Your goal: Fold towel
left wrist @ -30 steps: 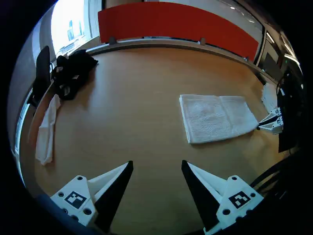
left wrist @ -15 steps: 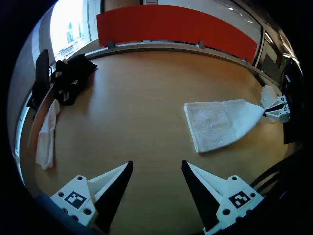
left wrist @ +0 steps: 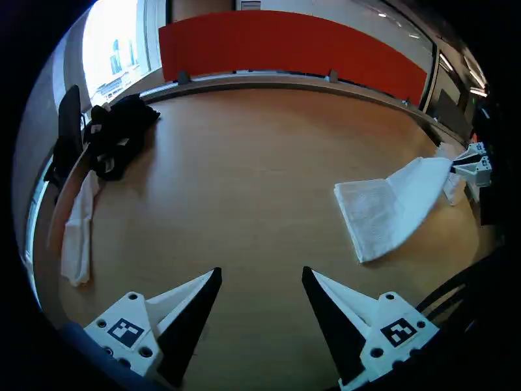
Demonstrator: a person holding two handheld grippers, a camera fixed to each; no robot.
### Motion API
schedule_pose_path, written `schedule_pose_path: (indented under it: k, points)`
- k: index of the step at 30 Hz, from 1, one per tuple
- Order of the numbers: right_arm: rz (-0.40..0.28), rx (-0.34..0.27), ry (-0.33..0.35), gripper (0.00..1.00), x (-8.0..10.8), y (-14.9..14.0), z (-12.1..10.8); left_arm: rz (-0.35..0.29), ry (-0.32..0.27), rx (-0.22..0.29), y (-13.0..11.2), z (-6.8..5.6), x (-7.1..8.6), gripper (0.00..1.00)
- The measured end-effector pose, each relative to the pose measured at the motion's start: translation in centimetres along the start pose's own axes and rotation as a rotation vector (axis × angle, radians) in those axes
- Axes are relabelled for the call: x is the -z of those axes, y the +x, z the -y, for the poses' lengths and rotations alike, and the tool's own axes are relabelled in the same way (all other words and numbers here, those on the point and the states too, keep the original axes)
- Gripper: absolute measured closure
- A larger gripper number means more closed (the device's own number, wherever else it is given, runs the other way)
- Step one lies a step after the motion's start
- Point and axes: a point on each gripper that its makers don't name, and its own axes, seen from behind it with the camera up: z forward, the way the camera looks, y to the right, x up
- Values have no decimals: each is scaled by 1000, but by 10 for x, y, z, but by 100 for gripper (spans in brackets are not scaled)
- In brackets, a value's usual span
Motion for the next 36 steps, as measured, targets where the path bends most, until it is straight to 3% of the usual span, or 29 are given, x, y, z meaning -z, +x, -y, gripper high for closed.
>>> schedule_pose_path:
  k: [9, 18, 27, 36]
  points:
    - [-16, 18, -25, 96, 16, 6, -12, -5, -3, -3, 3, -1, 0, 9]
    - [-26, 22, -10, 96, 17, 8, -8, -1, -5, -6, 1, -1, -1, 8]
    - [-28, 48, 30, 96, 6, 14, 12, -6, -10, -3, 4, -3, 1, 8]
    - [-16, 72, 104, 96, -14, 18, 48, -22, -14, -2, 11, -4, 5, 8]
